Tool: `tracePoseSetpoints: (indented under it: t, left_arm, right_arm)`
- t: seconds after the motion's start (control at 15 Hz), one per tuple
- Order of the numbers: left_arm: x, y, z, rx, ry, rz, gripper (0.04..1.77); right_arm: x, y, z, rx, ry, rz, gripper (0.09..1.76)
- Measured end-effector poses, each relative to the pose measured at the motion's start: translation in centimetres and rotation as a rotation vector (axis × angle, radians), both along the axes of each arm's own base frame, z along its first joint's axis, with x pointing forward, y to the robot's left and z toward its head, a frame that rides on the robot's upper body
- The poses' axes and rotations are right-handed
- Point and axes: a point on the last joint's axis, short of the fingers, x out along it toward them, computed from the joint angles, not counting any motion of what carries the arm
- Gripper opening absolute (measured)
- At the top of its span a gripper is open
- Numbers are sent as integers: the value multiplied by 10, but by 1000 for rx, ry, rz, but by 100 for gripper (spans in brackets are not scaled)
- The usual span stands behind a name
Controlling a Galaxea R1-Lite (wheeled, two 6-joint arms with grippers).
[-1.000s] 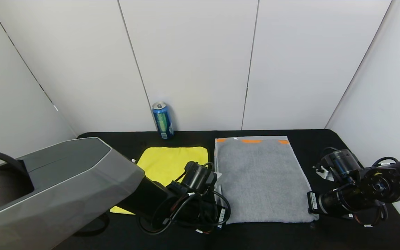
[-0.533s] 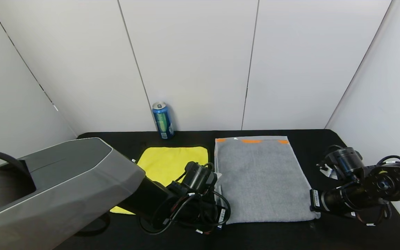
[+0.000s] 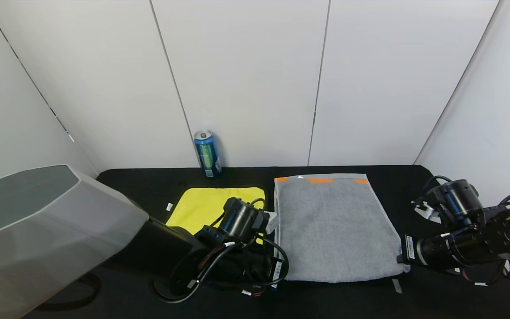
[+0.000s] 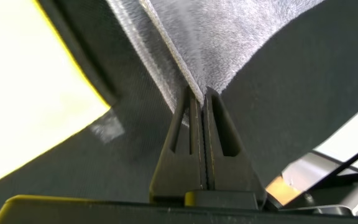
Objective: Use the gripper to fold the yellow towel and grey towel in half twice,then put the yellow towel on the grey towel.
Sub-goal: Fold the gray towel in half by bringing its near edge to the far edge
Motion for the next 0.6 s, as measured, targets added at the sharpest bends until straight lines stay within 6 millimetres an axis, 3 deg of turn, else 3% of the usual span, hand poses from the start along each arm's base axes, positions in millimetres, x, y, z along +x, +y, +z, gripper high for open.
tracePoseSetpoints:
  t: [0.6]
  left_arm:
    - [-40, 21, 37, -2, -32, -11, 10]
  right_arm:
    - [-41, 2, 34, 32, -89, 12, 12]
